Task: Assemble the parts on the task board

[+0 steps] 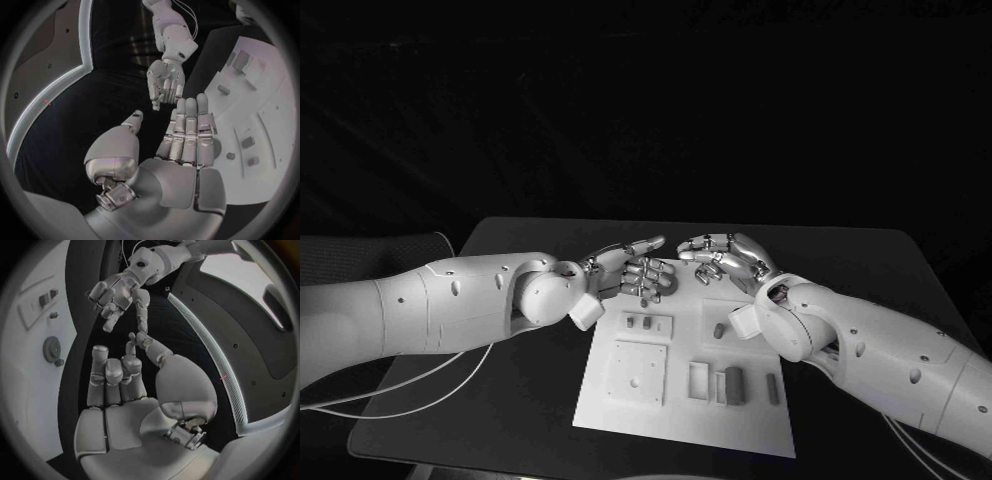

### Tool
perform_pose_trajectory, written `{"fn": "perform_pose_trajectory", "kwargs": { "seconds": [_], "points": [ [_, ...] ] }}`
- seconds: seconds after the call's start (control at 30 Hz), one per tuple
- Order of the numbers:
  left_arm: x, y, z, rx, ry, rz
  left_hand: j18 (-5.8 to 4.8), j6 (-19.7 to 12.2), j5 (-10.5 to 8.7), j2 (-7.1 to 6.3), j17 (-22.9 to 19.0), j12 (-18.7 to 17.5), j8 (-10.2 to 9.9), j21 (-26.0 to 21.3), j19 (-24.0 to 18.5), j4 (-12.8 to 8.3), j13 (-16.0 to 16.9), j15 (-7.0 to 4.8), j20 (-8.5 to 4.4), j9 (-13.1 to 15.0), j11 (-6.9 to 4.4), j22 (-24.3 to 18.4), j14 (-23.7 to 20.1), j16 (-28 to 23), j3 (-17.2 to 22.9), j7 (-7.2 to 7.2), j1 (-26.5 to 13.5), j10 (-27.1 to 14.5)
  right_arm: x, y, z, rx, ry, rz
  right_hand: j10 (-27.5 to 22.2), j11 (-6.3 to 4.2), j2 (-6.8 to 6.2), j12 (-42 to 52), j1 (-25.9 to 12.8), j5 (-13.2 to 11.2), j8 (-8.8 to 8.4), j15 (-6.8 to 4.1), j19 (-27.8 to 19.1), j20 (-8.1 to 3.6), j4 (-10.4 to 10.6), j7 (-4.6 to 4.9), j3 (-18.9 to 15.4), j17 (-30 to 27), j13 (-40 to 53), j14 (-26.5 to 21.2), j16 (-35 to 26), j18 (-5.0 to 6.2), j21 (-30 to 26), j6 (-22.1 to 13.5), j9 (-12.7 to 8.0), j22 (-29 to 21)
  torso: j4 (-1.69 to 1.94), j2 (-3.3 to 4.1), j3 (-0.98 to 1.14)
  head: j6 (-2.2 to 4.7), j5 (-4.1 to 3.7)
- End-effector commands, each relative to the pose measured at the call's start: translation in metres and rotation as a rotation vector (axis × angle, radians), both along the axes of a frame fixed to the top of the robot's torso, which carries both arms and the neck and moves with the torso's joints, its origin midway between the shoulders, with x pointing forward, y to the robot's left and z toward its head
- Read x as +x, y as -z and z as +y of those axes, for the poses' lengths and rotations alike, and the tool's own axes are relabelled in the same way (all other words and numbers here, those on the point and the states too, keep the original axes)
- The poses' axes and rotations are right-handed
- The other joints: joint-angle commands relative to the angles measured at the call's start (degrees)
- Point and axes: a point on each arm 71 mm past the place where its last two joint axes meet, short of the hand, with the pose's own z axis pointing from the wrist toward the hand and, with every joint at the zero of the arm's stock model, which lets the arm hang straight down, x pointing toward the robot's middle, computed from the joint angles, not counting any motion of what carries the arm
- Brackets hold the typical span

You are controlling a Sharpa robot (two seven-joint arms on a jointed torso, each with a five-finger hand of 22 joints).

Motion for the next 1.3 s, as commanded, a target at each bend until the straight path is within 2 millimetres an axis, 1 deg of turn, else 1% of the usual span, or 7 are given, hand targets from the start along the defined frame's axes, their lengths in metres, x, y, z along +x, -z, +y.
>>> {"fn": "perform_pose_trajectory", "kwargs": {
  "seconds": [0.03, 0.07, 0.13, 0.6, 0.8, 1.03, 1.3],
  "points": [
    [-0.002, -0.001, -0.005, -0.048, 0.002, 0.026, 0.86, -0.3, 0.13, 0.13, -0.6, 1.0, 0.5, -0.3, -0.4, 6.5, -0.2, -0.06, 0.05, -0.1, -0.06, 0.7, -0.6, 0.8, -3.9, 0.01, 5.5, -0.7, -0.002, 0.001, 0.003, 0.05, -0.016, 0.032, -0.3, 0.01, 0.67, 0.0, -0.1, -0.2, 0.1, -0.42, -0.4, 0.13, -0.1, 0.24, 0.1, 0.1, 0.1, 0.0, 0.1, 0.83, 0.0, -0.1, 0.1, 0.6, 0.01, 0.01, -0.01, 0.41, -0.12],
    [-0.002, -0.002, -0.006, -0.053, 0.001, 0.029, 0.85, -0.3, -0.11, 0.44, -1.1, 1.7, 0.9, -0.3, -0.5, 12.9, -0.3, -0.05, 0.12, 0.0, -0.02, 1.2, -0.8, 1.4, -8.3, -0.18, 11.2, -0.9, -0.002, 0.0, 0.004, 0.053, -0.018, 0.032, -0.3, 0.01, 0.69, 0.0, -0.1, -0.2, 0.09, -0.41, -0.5, 0.13, -0.1, 0.25, 0.0, 0.1, 0.1, 0.0, 0.1, 0.83, 0.0, -0.1, 0.1, 0.6, 0.01, 0.01, -0.01, 0.54, -0.17],
    [-0.003, -0.002, -0.008, -0.061, 0.002, 0.031, 0.86, -0.9, 0.08, 1.87, -1.4, 1.9, 0.8, -0.3, -0.2, 14.2, -0.5, 0.07, -0.03, -0.2, 0.02, 1.5, -0.8, 1.7, -11.5, -0.08, 13.5, -1.2, -0.002, 0.0, 0.005, 0.054, -0.02, 0.032, -0.4, 0.02, 0.71, 0.0, -0.1, -0.2, 0.08, -0.41, -0.5, 0.14, -0.1, 0.26, 0.0, 0.1, 0.1, 0.0, 0.1, 0.83, 0.0, -0.1, 0.1, 0.6, 0.0, 0.0, -0.01, 0.68, -0.18],
    [-0.006, -0.006, -0.019, -0.128, 0.029, 0.009, 0.67, -4.4, 0.15, 5.66, -2.7, 2.7, -0.2, -0.8, -0.3, 14.1, -1.4, 0.27, 0.13, -1.0, 0.17, 2.0, -1.6, 2.7, -18.6, -2.61, 19.0, -2.6, 0.0, 0.002, 0.006, 0.051, -0.02, 0.037, -0.4, 0.02, 0.78, 0.0, -0.1, -0.2, 0.08, -0.4, -0.5, 0.15, -0.1, 0.26, 0.0, 0.1, 0.2, -0.1, 0.1, 0.82, 0.0, -0.2, 0.2, 0.6, -0.01, -0.01, -0.05, 1.2, -0.24],
    [-0.007, -0.007, -0.023, -0.143, 0.032, 0.013, 0.76, -4.6, 0.16, 7.78, -3.0, 2.9, 0.0, -1.0, -0.5, 14.1, -1.6, 0.34, 0.17, -1.0, 0.19, 1.9, -1.9, 2.9, -19.7, -2.83, 17.1, -3.0, 0.0, 0.002, 0.008, 0.053, -0.026, 0.039, -0.4, 0.02, 0.79, 0.1, -0.1, -0.2, 0.08, -0.4, -0.6, 0.16, -0.1, 0.26, 0.0, 0.1, 0.2, -0.1, 0.1, 0.82, 0.0, -0.2, 0.2, 0.7, 0.02, 0.0, -0.02, 1.28, -0.27],
    [-0.007, -0.007, -0.024, -0.139, 0.027, 0.016, 0.86, -4.9, 0.16, 8.35, -3.1, 3.1, 0.0, -1.0, -0.5, 14.1, -1.7, 0.3, 0.15, -1.0, 0.2, 2.0, -2.0, 3.1, -19.8, -2.73, 17.7, -3.2, -0.001, 0.002, 0.009, 0.054, -0.031, 0.041, -0.5, 0.03, 0.79, 0.1, -0.1, -0.2, 0.08, -0.4, -0.6, 0.16, -0.1, 0.26, 0.0, 0.2, 0.2, -0.1, 0.1, 0.82, 0.0, -0.2, 0.2, 0.7, -0.04, 0.0, -0.03, 1.34, -0.17],
    [-0.008, -0.007, -0.023, -0.141, 0.033, 0.019, 0.83, -4.2, 0.19, 9.48, -3.4, 3.9, 0.8, -0.8, -0.5, 13.8, -1.7, 0.28, 0.18, -0.8, -0.01, 2.4, -2.1, 3.8, -19.7, -2.16, 23.3, -3.3, 0.0, 0.002, 0.009, 0.05, -0.032, 0.038, -0.5, 0.03, 0.81, 0.1, -0.1, -0.2, 0.08, -0.4, -0.6, 0.17, -0.1, 0.27, 0.0, 0.2, 0.2, -0.1, 0.2, 0.82, 0.0, -0.2, 0.2, 0.7, 0.04, -0.01, -0.01, 1.34, -0.18]
  ]
}}
